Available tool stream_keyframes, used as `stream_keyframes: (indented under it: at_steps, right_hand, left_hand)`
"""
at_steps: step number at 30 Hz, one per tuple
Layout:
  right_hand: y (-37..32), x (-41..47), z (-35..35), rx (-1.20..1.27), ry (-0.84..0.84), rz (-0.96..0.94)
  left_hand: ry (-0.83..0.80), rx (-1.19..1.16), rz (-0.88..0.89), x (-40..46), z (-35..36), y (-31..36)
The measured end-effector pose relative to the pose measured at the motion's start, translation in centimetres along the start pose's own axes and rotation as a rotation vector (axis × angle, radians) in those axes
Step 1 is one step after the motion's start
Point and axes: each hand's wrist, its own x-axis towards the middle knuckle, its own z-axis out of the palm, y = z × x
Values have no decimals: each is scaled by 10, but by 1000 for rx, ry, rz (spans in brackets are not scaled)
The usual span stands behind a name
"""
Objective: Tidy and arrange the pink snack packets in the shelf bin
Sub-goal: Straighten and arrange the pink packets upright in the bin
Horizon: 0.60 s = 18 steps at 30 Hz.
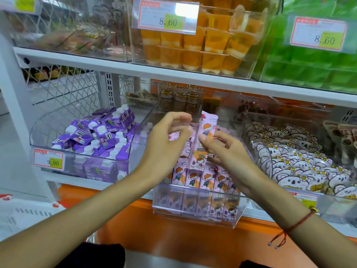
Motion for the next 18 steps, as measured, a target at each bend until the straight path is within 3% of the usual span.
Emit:
stream_keyframes:
  at_steps: [5, 11, 18]
  right_hand:
    - [-2, -2, 1, 135, 38, 29]
    - [-2, -2, 2, 132, 88, -1]
    - [-5, 0, -7, 127, -17, -8]
  left_hand:
    - [-142, 105, -53, -8, 7, -6]
    - [-84, 214, 24, -9, 5, -8]
    - [-119, 184, -32, -7, 3, -9]
